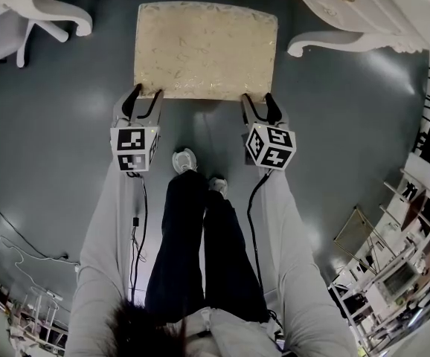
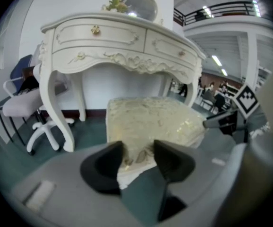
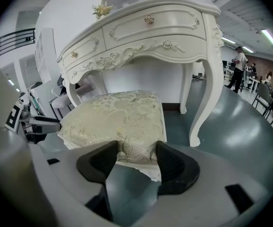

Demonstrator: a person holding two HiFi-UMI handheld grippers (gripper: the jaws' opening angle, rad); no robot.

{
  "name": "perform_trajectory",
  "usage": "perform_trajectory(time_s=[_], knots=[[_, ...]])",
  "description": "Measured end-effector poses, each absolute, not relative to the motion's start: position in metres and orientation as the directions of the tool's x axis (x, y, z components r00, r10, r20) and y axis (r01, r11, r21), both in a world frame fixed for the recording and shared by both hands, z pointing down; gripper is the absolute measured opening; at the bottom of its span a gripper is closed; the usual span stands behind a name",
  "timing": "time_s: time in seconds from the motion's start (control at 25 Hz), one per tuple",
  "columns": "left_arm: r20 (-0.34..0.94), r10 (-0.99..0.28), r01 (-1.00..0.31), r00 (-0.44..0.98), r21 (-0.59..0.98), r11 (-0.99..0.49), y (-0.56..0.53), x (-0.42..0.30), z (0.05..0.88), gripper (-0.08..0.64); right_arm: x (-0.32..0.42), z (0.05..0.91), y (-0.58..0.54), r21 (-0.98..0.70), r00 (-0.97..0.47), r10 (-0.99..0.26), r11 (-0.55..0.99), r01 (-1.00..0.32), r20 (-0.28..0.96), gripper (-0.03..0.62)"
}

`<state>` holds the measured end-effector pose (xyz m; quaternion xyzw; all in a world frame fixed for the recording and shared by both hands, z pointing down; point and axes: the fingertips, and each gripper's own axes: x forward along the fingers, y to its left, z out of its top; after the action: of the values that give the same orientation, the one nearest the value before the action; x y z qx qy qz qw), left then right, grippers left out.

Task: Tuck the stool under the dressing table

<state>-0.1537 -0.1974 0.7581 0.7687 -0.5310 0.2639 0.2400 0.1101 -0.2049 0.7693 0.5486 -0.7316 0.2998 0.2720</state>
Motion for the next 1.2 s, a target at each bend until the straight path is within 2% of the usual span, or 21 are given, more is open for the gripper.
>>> perform_trajectory(time_s=[0.72, 1.2], knots=[[0.694, -0.662, -0.939, 0.282, 0.06, -0.337, -0.258, -0.164, 0.763, 0.216, 0.099, 0.772, -0.252, -0.152, -0.24, -0.623, 0.192, -0.969, 0.744, 0.265], [0.692, -0.676, -0.954, 0.252, 0.063, -0.292, -0.307, -0.161, 0.765, 0.216, 0.102, 0.773, -0.311, -0.148, -0.263, -0.617, 0.231, -0.962, 0.742, 0.267]])
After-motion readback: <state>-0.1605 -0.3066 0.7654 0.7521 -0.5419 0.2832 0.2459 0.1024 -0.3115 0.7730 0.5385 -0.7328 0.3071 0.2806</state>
